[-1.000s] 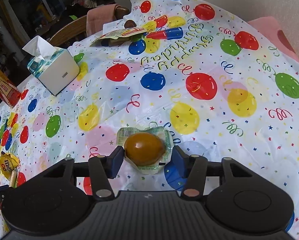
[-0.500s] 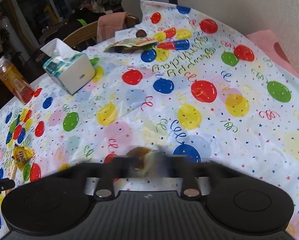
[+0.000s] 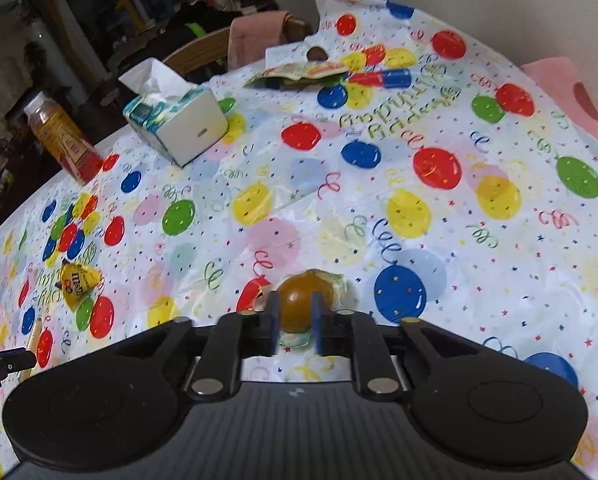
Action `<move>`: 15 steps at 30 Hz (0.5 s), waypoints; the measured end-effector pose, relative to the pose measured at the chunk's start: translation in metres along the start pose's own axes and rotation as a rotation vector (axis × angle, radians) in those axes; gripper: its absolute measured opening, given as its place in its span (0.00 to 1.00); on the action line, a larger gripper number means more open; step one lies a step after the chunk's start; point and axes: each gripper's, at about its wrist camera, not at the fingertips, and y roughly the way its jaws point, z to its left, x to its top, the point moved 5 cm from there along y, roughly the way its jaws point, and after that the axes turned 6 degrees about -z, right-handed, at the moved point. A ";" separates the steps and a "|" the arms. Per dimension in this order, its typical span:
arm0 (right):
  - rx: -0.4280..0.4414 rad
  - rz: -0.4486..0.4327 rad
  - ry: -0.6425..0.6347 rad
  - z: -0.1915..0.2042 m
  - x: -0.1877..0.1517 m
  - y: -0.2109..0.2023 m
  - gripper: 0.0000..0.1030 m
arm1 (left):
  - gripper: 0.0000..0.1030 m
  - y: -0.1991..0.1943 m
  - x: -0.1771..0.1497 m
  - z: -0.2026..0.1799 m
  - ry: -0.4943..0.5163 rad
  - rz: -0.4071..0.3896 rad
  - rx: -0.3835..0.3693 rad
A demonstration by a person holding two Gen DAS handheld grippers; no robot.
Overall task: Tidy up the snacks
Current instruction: 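Lift the cream stick with the left tool while the right tool carries the egg candy to the box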
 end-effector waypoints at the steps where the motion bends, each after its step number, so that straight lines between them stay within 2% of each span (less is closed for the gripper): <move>1: 0.001 0.011 0.009 -0.001 -0.001 0.003 0.36 | 0.08 -0.001 -0.001 0.002 -0.006 0.001 0.003; 2: -0.005 0.019 0.021 -0.002 -0.002 0.006 0.51 | 0.08 -0.001 -0.002 0.003 -0.012 0.002 0.005; 3: -0.015 0.022 0.037 -0.003 -0.002 0.009 0.62 | 0.08 -0.002 -0.002 0.005 -0.017 0.002 0.007; 4: -0.023 0.024 0.056 -0.004 -0.002 0.012 0.64 | 0.08 -0.003 -0.002 0.005 -0.022 -0.001 0.008; 7: -0.039 0.050 0.137 -0.007 -0.003 0.025 0.65 | 0.08 -0.007 -0.001 0.006 -0.033 -0.008 0.008; 11: -0.110 0.083 0.227 -0.014 -0.007 0.044 0.67 | 0.08 -0.012 0.000 0.006 -0.037 -0.017 0.012; 15: -0.136 0.065 0.225 -0.008 -0.005 0.049 0.67 | 0.08 -0.014 -0.001 0.007 -0.039 -0.019 0.011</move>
